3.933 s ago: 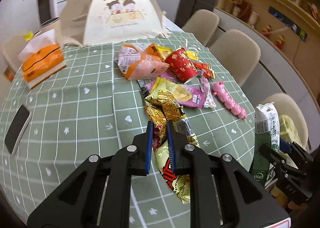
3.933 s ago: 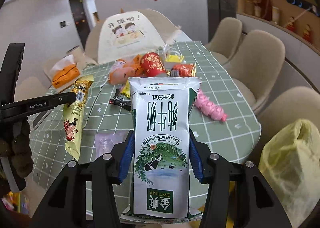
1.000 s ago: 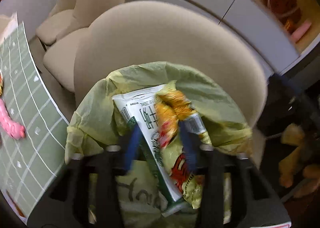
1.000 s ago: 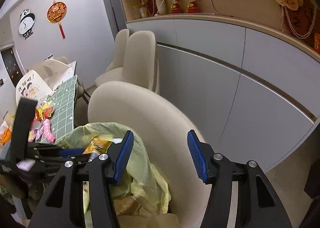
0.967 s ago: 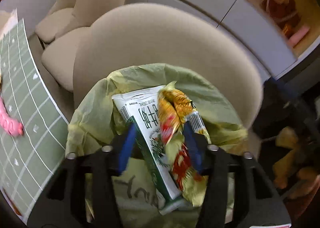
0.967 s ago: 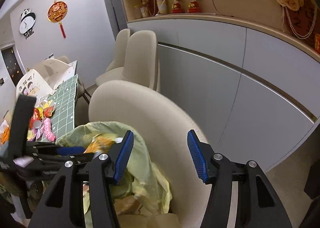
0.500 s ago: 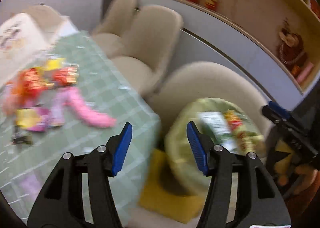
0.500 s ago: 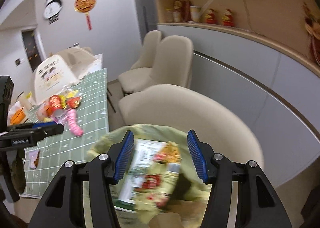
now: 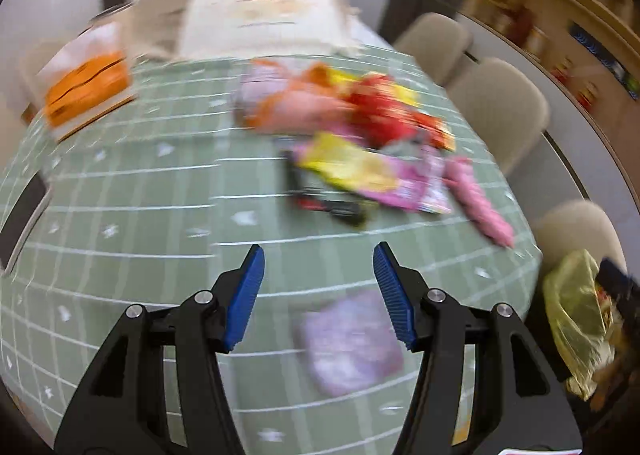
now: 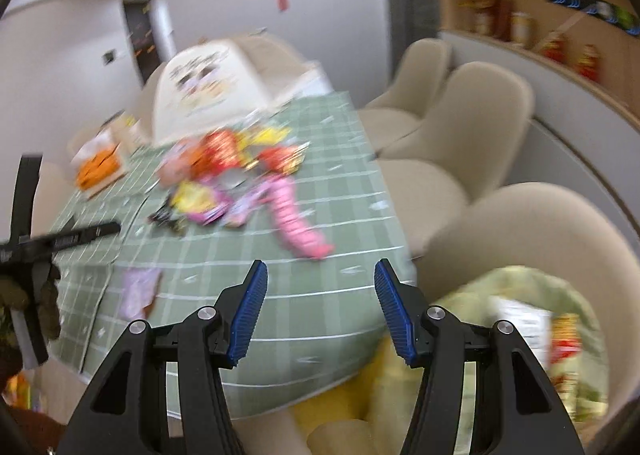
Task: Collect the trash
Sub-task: 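Grasp the pink wrapper with the right tool while the left tool grasps a black wrapper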
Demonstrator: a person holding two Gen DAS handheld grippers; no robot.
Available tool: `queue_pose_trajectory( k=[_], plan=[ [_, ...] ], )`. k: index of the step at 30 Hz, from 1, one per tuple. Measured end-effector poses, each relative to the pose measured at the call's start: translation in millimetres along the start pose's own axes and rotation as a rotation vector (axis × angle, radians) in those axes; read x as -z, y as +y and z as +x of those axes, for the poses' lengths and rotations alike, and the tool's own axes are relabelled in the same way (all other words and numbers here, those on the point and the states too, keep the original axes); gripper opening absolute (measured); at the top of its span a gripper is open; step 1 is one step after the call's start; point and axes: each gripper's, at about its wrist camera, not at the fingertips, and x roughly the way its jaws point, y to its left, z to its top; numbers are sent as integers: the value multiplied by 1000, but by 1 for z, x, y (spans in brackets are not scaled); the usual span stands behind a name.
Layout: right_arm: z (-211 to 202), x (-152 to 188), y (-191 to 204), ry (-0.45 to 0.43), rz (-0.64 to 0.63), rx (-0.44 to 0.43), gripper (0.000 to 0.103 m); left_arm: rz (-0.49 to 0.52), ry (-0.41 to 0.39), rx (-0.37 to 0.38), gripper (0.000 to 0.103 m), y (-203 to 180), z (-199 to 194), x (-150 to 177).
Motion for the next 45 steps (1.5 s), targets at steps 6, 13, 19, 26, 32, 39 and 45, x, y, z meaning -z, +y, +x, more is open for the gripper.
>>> queue_pose_trajectory(
  k=[6, 13, 19, 26, 32, 39, 45],
  plan=[
    [43, 0, 66, 73, -61, -83, 53, -89, -20, -61, 54, 61, -14, -1],
    [103, 7, 143, 204, -147, -221, 52, -135, -35, -112, 54, 113, -27, 5],
    [133, 21, 178, 285, -211, -199, 52, -122, -18, -115, 54, 130, -21, 9],
    [137, 32, 186, 273, -243, -131, 46, -80, -33, -97, 54, 125, -17, 2],
    [135, 29, 191, 273, -269, -143, 13, -65, -34, -43, 54, 118, -11, -8],
    [132, 5, 164, 257, -133, -130, 5, -38, -12, -8, 54, 110, 8, -21],
    [131, -17, 128, 216, -43, -44, 5, -6, 30, 54, 54, 95, 35, -32]
  ],
)
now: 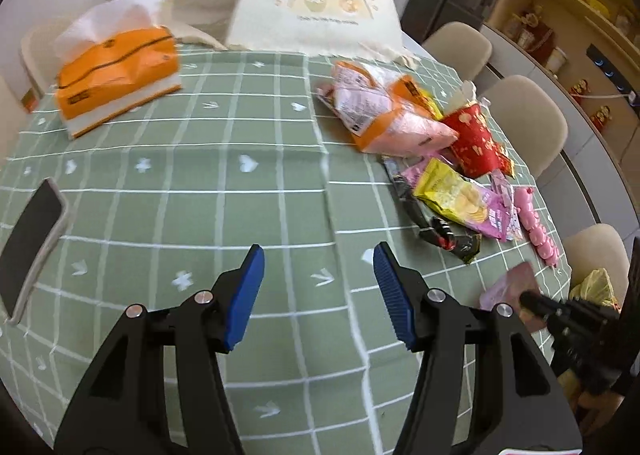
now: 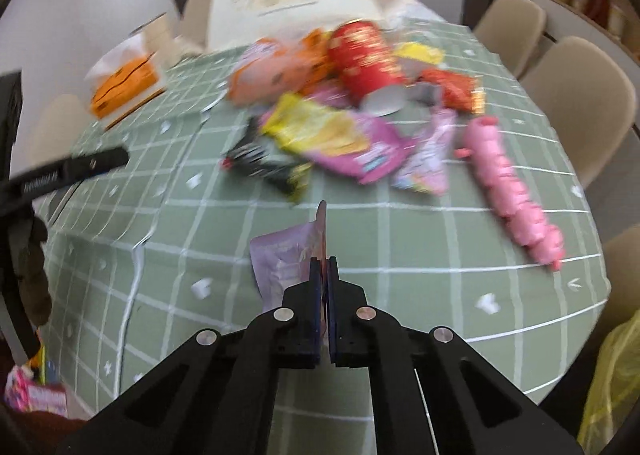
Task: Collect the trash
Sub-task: 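Grasp the pink wrapper with the right tool while the left tool grasps a black wrapper, then carry both wrappers to the bin and open both tools to drop them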
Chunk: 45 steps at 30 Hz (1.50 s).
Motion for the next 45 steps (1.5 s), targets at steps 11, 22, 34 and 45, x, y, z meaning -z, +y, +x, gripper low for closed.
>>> queue_pose_trajectory(
  k=[11, 22, 34, 45],
  plan=[
    [-13, 1, -47, -20, 130, 100, 5, -7, 122, 205, 54, -62, 62, -27],
    [-19, 0, -41, -45, 90, 87, 5, 60, 201, 123, 27, -93, 81, -23],
    [-72, -1, -56, -172, 47, 10, 5, 34, -7, 3, 26, -89, -7, -33],
    [-149, -1, -85, -319, -1, 55, 5, 46, -175, 11, 26, -127, -78, -36]
  ],
)
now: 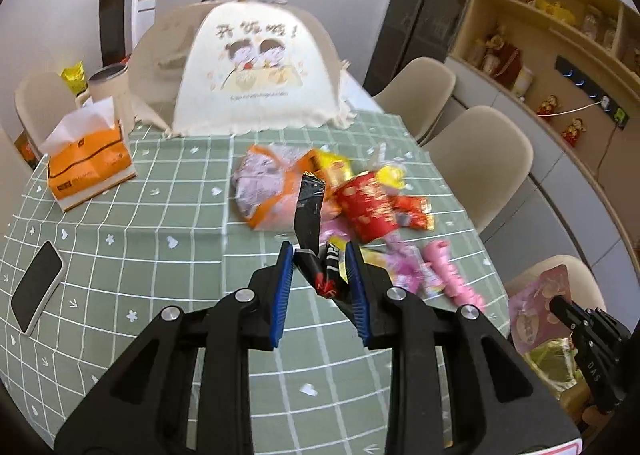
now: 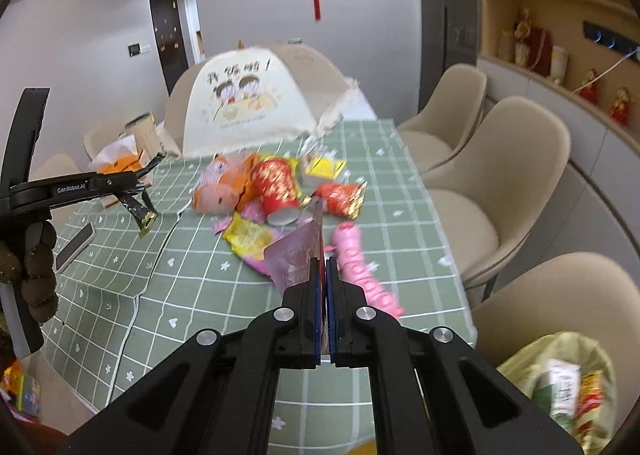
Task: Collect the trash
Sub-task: 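Carry both wrappers to the bin and open both tools to drop them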
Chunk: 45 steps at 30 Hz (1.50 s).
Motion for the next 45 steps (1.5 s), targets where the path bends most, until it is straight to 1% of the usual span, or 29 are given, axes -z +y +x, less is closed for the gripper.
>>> queue_pose_trajectory(
  k=[2, 6, 7, 9, 10, 14, 17, 20, 24, 27, 30, 31, 32, 33, 34, 35, 37, 39, 42, 44, 45],
  plan=[
    [-18, 2, -16, -23, 13, 25, 5, 11, -7, 25, 26, -16, -6, 1],
    [-59, 14, -54, -59, 51, 109, 5, 65, 1, 119, 26, -67, -14, 9],
    [-75, 21, -70, -68, 64, 153, 5, 83, 13, 162, 26, -86, -14, 13],
    [-94, 30, -89, -78, 82, 210, 5, 111, 34, 232, 26, -117, -13, 20],
    [-110, 39, -105, -84, 100, 252, 5, 135, 49, 284, 26, -139, -13, 26],
    [-153, 66, -149, -93, 151, 354, 5, 212, 78, 430, 26, -211, -13, 50],
    [-185, 88, -178, -99, 190, 421, 5, 267, 91, 505, 26, -257, -17, 70],
    [-208, 106, -196, -109, 224, 466, 5, 318, 98, 554, 26, -293, -20, 88],
    [-231, 130, -210, -121, 273, 493, 5, 400, 119, 579, 26, -334, -14, 116],
    [-238, 140, -213, -124, 294, 500, 5, 498, 136, 549, 26, -361, 2, 140],
    [-242, 149, -211, -129, 306, 503, 5, 571, 241, 500, 26, -382, 26, 165],
    [-242, 152, -212, -127, 313, 502, 5, 589, 293, 494, 27, -389, 36, 175],
    [-242, 155, -212, -123, 318, 500, 5, 596, 323, 500, 28, -393, 40, 180],
    [-243, 157, -213, -119, 321, 499, 5, 599, 347, 507, 33, -396, 45, 185],
    [-242, 161, -214, -112, 327, 496, 5, 593, 356, 513, 36, -396, 49, 185],
    [-243, 163, -215, -109, 328, 495, 5, 571, 363, 518, 41, -395, 51, 184],
    [-240, 166, -214, -100, 328, 490, 5, 513, 368, 522, 45, -390, 50, 179],
    [-236, 168, -216, -96, 333, 479, 5, 467, 359, 535, 55, -382, 46, 170],
    [-223, 165, -217, -98, 356, 426, 5, 438, 321, 543, 56, -367, 35, 158],
    [-212, 159, -215, -98, 355, 392, 5, 415, 281, 521, 56, -354, 26, 150],
    [-203, 155, -213, -97, 348, 372, 5, 406, 252, 495, 56, -345, 21, 146]
  ],
)
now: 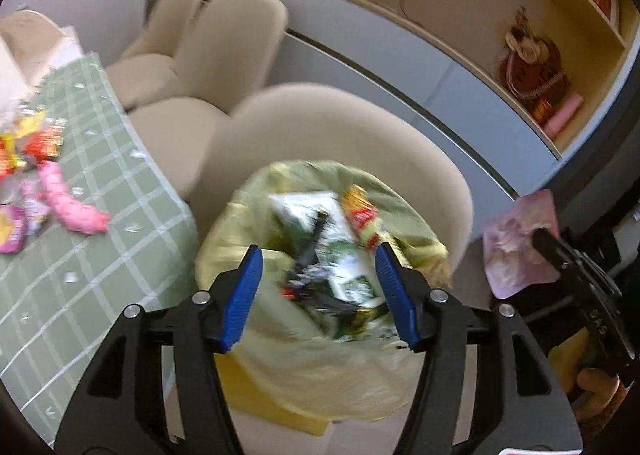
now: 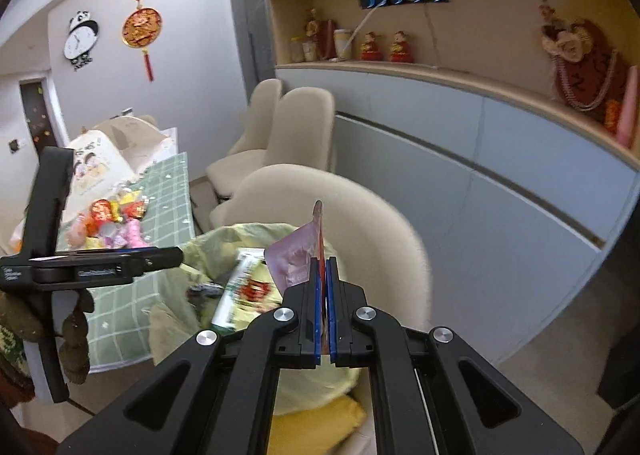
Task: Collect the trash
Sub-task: 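Carry both wrappers to the bin and open both tools to drop them, then move both tools back toward the snacks on the table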
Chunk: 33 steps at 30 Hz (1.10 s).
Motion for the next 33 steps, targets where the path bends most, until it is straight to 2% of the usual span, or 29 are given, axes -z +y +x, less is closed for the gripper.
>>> queue_pose_trajectory(
  k=[3, 5, 12, 18, 22, 23, 24, 26, 29, 33],
  plan=[
    [19, -3, 17, 10, -11, -30, 5, 7, -28, -71, 56, 13, -17, 5],
    [38, -3, 27, 31, -6, -39, 5, 8, -29, -89, 56, 22, -23, 4],
    [92, 22, 55, 215, 36, -72, 5, -31, 3, -79, 56, 74, -35, 12],
    [99, 37, 77, 272, 65, 35, 5, -7, 63, -33, 56, 126, -47, 21],
    [94, 38, 83, 265, 90, 103, 9, 0, 92, 9, 56, 168, -59, 26],
    [90, 36, 85, 260, 88, 138, 18, 3, 103, 18, 56, 178, -61, 26],
    [86, 34, 87, 246, 92, 163, 31, 5, 112, 25, 56, 188, -63, 27],
    [74, 27, 94, 193, 111, 203, 37, 7, 119, 33, 56, 211, -70, 29],
    [61, 16, 110, 143, 130, 257, 37, 15, 107, 17, 56, 242, -80, 30],
    [50, 7, 151, 78, 131, 245, 38, 21, 55, -38, 56, 287, -94, 32]
  ],
)
